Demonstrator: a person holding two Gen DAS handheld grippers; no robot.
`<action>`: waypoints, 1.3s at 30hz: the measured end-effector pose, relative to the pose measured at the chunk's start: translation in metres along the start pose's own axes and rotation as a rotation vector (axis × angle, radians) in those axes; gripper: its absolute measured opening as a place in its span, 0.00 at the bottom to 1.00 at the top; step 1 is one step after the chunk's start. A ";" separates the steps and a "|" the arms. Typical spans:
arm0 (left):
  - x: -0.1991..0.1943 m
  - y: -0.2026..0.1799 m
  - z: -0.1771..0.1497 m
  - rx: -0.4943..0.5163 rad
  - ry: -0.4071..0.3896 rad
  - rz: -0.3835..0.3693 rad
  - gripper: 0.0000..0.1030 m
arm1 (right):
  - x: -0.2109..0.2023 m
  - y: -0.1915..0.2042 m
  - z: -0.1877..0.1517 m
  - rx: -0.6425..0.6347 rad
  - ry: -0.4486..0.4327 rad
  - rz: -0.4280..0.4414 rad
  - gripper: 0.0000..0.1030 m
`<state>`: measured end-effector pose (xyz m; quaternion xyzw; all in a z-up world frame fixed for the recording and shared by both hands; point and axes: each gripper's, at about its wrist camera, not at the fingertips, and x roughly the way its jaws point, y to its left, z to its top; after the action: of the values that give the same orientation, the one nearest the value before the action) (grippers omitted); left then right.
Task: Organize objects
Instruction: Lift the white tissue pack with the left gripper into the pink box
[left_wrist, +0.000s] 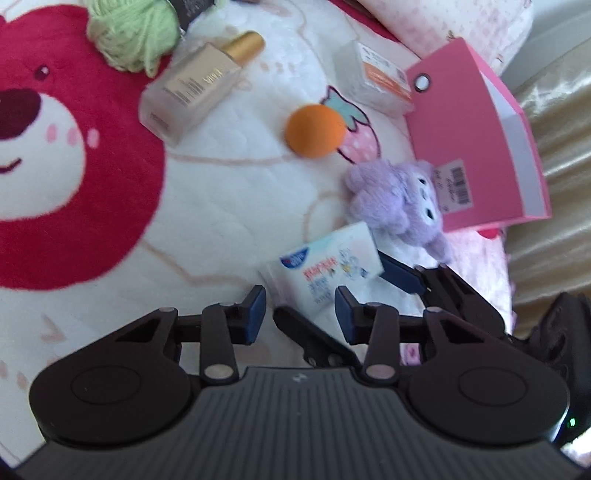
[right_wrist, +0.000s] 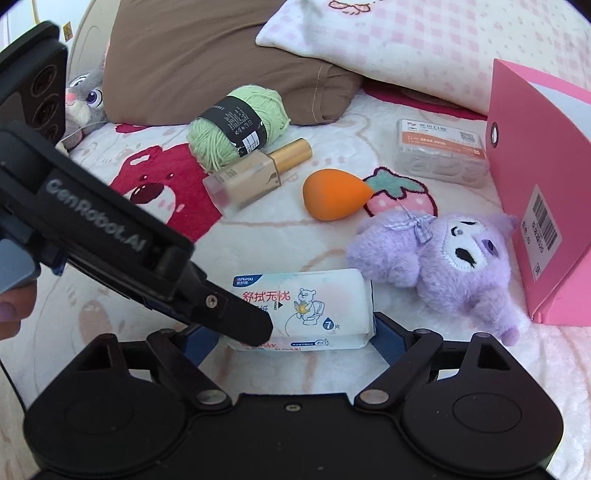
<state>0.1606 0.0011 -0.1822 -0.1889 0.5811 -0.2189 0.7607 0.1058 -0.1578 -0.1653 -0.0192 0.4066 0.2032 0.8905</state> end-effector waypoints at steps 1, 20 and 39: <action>-0.001 0.001 0.001 -0.007 -0.021 0.006 0.39 | 0.002 0.002 0.000 -0.012 -0.005 -0.002 0.94; -0.008 -0.022 -0.012 -0.020 -0.082 0.044 0.36 | -0.014 0.017 -0.002 -0.094 0.006 -0.091 0.79; -0.101 -0.099 -0.031 0.158 -0.128 -0.029 0.36 | -0.126 0.023 0.027 -0.007 -0.076 -0.051 0.80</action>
<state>0.0965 -0.0266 -0.0550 -0.1501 0.5095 -0.2624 0.8057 0.0426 -0.1753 -0.0523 -0.0247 0.3711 0.1826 0.9102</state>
